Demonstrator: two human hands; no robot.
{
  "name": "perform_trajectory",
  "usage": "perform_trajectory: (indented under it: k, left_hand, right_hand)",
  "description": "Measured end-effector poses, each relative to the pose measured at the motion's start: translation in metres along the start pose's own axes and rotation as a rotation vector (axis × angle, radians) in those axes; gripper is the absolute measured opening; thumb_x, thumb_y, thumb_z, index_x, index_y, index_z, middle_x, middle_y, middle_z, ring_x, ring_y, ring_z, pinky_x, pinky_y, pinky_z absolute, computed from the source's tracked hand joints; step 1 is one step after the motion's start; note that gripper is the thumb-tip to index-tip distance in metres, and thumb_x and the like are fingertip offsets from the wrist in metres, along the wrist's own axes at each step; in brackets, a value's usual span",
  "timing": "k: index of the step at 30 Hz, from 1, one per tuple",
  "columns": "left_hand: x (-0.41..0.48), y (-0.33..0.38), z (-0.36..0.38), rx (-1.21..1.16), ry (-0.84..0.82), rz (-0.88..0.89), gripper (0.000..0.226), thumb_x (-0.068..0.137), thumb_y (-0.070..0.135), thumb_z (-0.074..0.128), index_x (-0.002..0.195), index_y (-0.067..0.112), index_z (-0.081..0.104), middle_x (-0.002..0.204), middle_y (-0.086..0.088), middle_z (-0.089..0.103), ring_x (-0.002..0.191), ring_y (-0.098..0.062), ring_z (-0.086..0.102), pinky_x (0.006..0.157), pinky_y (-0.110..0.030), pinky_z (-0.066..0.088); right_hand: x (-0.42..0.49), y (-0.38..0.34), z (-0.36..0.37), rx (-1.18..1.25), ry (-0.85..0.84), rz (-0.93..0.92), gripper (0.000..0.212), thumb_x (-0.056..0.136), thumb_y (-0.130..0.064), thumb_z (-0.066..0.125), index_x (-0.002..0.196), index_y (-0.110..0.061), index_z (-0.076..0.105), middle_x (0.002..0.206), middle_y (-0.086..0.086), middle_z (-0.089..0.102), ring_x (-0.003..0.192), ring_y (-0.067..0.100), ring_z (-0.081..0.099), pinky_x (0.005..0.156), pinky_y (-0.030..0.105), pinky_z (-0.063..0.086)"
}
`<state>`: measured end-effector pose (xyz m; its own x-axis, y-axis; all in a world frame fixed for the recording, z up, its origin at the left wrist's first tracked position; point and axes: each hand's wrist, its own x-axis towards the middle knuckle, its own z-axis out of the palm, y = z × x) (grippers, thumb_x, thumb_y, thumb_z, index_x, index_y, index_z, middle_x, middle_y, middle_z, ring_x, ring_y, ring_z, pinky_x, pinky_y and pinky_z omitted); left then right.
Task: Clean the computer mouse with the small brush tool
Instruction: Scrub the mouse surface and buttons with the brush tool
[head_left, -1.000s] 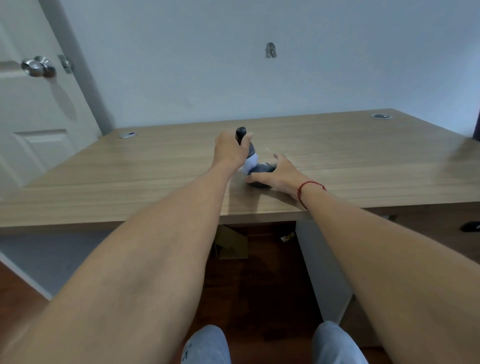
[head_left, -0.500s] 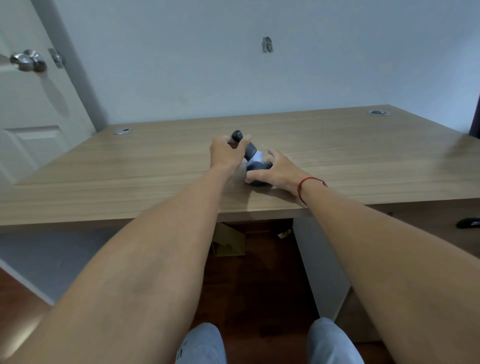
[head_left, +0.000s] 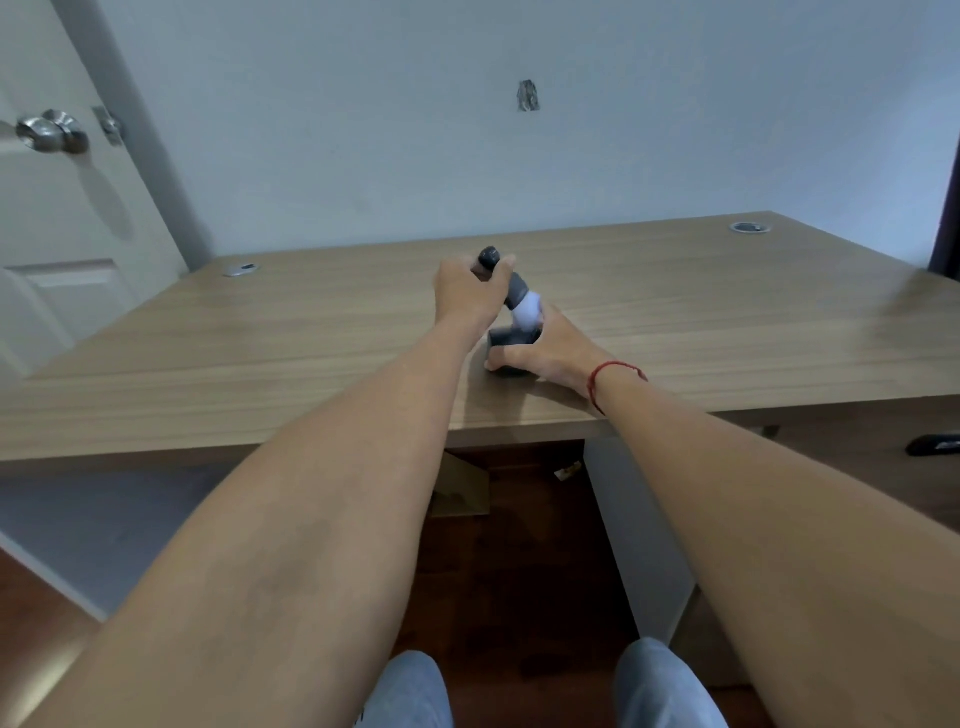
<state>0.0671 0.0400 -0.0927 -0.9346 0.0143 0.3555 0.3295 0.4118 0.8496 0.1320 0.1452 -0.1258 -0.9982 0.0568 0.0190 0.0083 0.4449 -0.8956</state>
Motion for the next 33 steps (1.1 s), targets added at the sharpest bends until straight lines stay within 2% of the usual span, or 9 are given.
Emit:
perform_trajectory:
  k: [2, 6, 10, 14, 18, 21, 25, 29, 33]
  left_hand:
    - [-0.002, -0.001, 0.002, 0.051, -0.029, 0.016, 0.038, 0.084, 0.033, 0.066, 0.062, 0.002, 0.058, 0.058, -0.004, 0.055, 0.060, -0.021, 0.053, 0.054, -0.029, 0.046]
    - [-0.002, -0.001, 0.003, 0.092, 0.029, 0.006, 0.043, 0.083, 0.036, 0.065, 0.066, -0.002, 0.056, 0.066, -0.010, 0.055, 0.063, -0.025, 0.052, 0.057, -0.033, 0.043]
    - [-0.007, 0.000, 0.004, 0.061, 0.029, 0.002, 0.042, 0.083, 0.035, 0.065, 0.067, -0.003, 0.059, 0.067, -0.014, 0.060, 0.076, -0.035, 0.067, 0.063, -0.036, 0.051]
    - [-0.004, -0.009, -0.003, 0.083, 0.144, 0.001, 0.040, 0.086, 0.035, 0.061, 0.076, -0.004, 0.062, 0.081, -0.020, 0.067, 0.088, -0.037, 0.065, 0.069, -0.035, 0.048]
    - [-0.007, -0.016, -0.011, -0.008, 0.119, -0.015, 0.043, 0.084, 0.036, 0.064, 0.075, -0.006, 0.066, 0.075, -0.018, 0.070, 0.083, -0.035, 0.068, 0.075, -0.043, 0.057]
    - [-0.007, -0.019, -0.015, 0.147, 0.163, -0.060, 0.046, 0.088, 0.037, 0.059, 0.083, -0.008, 0.065, 0.091, -0.025, 0.069, 0.093, -0.038, 0.064, 0.074, -0.037, 0.049]
    - [-0.007, -0.004, -0.017, 0.069, 0.096, -0.003, 0.037, 0.088, 0.033, 0.061, 0.072, 0.001, 0.061, 0.068, -0.014, 0.062, 0.073, -0.027, 0.060, 0.062, -0.030, 0.041]
    - [-0.014, -0.004, -0.015, 0.233, 0.112, -0.024, 0.036, 0.093, 0.028, 0.056, 0.099, -0.007, 0.061, 0.108, -0.025, 0.064, 0.106, -0.037, 0.059, 0.077, -0.037, 0.044]
    - [-0.014, -0.003, -0.012, 0.193, 0.066, 0.039, 0.030, 0.091, 0.031, 0.057, 0.078, 0.004, 0.053, 0.083, -0.020, 0.059, 0.088, -0.035, 0.058, 0.065, -0.032, 0.037]
  right_hand:
    - [-0.003, -0.001, 0.000, -0.002, -0.003, -0.020, 0.062, 0.067, -0.026, 0.083, 0.123, -0.016, 0.057, 0.104, 0.000, 0.065, 0.098, 0.018, 0.061, 0.087, 0.036, 0.047]
    - [0.002, 0.002, 0.005, -0.039, 0.081, 0.060, 0.142, 0.037, -0.062, 0.087, 0.154, -0.022, 0.017, 0.140, 0.008, 0.053, 0.133, 0.031, 0.049, 0.108, 0.050, 0.044]
    - [-0.007, -0.007, 0.004, -0.054, 0.059, 0.044, 0.069, 0.063, -0.041, 0.085, 0.120, -0.019, 0.054, 0.108, 0.003, 0.063, 0.103, 0.021, 0.060, 0.097, 0.037, 0.047]
    - [-0.007, -0.002, -0.002, -0.048, 0.064, 0.103, 0.096, 0.068, -0.039, 0.082, 0.147, -0.009, 0.036, 0.125, 0.002, 0.051, 0.117, 0.021, 0.048, 0.096, 0.034, 0.042]
    - [-0.005, -0.009, 0.004, -0.095, 0.069, 0.095, 0.092, 0.050, -0.054, 0.079, 0.131, -0.018, 0.054, 0.122, 0.001, 0.062, 0.114, 0.024, 0.060, 0.098, 0.043, 0.051]
    - [-0.005, -0.008, 0.004, -0.113, 0.058, 0.079, 0.093, 0.063, -0.050, 0.081, 0.143, -0.015, 0.047, 0.129, 0.003, 0.055, 0.118, 0.025, 0.056, 0.102, 0.045, 0.049]
    - [-0.003, -0.004, 0.002, -0.082, 0.036, 0.070, 0.074, 0.069, -0.047, 0.081, 0.131, -0.015, 0.055, 0.120, 0.000, 0.058, 0.114, 0.023, 0.057, 0.101, 0.040, 0.047]
    - [-0.004, -0.002, 0.003, -0.060, 0.033, 0.044, 0.086, 0.066, -0.053, 0.084, 0.136, -0.014, 0.054, 0.126, 0.001, 0.060, 0.116, 0.022, 0.057, 0.105, 0.039, 0.046]
    - [-0.006, -0.002, 0.007, -0.049, 0.036, 0.001, 0.081, 0.058, -0.063, 0.081, 0.125, -0.021, 0.062, 0.120, -0.001, 0.066, 0.113, 0.022, 0.061, 0.098, 0.038, 0.049]
